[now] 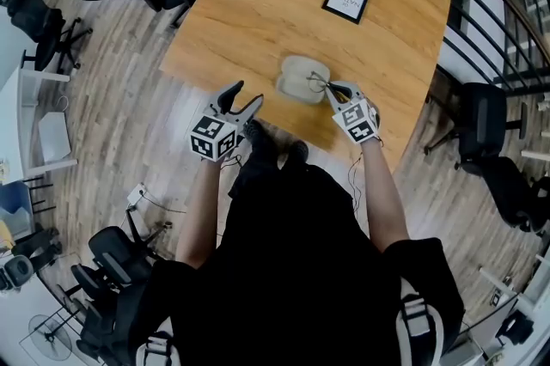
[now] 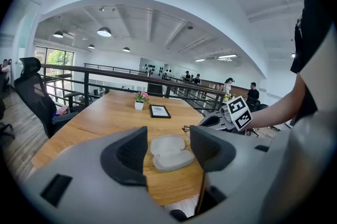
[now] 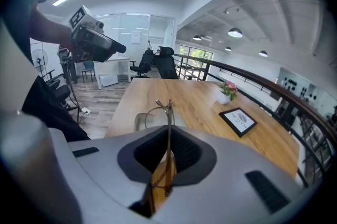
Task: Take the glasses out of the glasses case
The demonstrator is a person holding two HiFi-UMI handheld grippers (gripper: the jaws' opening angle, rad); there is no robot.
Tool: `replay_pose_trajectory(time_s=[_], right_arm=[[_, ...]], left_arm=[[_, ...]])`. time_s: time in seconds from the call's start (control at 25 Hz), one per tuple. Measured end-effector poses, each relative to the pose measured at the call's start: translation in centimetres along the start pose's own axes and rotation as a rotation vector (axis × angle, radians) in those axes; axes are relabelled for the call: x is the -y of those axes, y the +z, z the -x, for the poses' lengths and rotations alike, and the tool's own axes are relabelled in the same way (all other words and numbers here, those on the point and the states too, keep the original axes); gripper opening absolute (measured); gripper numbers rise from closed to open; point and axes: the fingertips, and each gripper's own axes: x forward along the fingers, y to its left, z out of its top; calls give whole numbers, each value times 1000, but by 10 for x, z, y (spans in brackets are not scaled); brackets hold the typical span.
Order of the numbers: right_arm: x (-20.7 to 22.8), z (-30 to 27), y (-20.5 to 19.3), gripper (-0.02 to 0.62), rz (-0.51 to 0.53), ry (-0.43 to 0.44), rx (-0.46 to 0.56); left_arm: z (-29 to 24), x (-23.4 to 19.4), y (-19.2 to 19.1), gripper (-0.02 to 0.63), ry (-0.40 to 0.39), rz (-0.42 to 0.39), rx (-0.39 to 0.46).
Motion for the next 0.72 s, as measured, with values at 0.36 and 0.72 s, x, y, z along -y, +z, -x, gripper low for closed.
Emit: replay_pose_trajectory(time_s=[0.36,0.72], right_arm=[[2,0,1,25,-11,7,6],[-1,-7,4,25,3,27,7]], left_arm=[[-1,2,3,256,2,-4,3],[1,-6,-3,256,29,19,1]])
